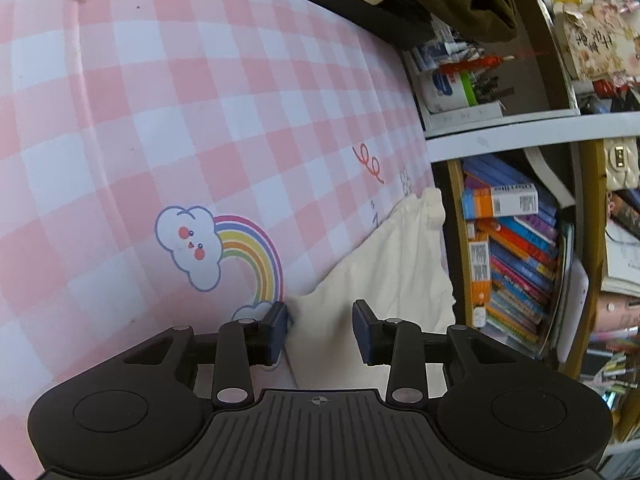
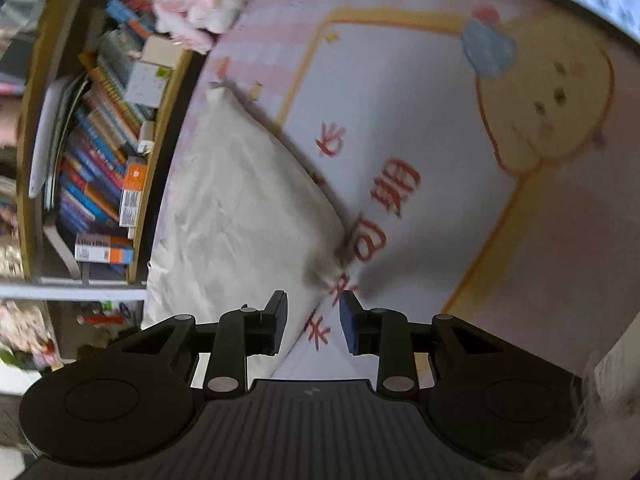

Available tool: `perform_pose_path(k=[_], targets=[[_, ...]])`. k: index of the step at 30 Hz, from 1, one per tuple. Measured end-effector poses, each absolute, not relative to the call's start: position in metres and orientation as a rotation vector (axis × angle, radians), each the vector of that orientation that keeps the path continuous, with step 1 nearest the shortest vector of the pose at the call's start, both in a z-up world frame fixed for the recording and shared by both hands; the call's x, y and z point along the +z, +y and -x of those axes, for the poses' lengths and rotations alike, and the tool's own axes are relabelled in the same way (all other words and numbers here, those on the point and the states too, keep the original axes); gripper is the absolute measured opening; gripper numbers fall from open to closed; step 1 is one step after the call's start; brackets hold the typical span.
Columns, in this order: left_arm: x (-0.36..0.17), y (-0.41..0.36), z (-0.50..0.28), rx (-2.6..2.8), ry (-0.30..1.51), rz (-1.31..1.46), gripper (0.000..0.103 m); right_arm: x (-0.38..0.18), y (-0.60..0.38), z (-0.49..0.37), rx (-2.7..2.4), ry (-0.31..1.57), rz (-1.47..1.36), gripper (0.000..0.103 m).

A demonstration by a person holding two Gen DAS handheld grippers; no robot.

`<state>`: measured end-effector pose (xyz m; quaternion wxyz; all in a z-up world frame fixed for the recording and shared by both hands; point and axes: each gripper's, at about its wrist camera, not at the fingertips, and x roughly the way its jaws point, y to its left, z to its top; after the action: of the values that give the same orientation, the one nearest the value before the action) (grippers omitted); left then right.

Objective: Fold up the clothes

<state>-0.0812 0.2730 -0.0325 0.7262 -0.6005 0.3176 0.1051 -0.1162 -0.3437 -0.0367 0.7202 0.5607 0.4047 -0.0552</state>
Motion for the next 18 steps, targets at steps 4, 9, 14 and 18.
perform_pose_path(k=[4, 9, 14, 18], targets=[[-0.03, 0.27, 0.075, 0.26, 0.704, 1.316, 0.023, -0.047, -0.346, 0.111, -0.172, 0.845, -1.318, 0.026], [-0.006, 0.265, 0.073, 0.238, 0.67, 1.236, 0.003, -0.046, -0.346, 0.089, -0.152, 0.836, -1.299, 0.01], [0.046, 0.26, 0.085, 0.109, 0.605, 1.027, 0.003, 0.021, -0.347, 0.089, 0.036, 0.653, -1.145, 0.008], [-0.007, 0.277, 0.093, 0.213, 0.765, 1.149, 0.003, -0.008, -0.356, 0.097, -0.071, 0.788, -1.094, 0.008]])
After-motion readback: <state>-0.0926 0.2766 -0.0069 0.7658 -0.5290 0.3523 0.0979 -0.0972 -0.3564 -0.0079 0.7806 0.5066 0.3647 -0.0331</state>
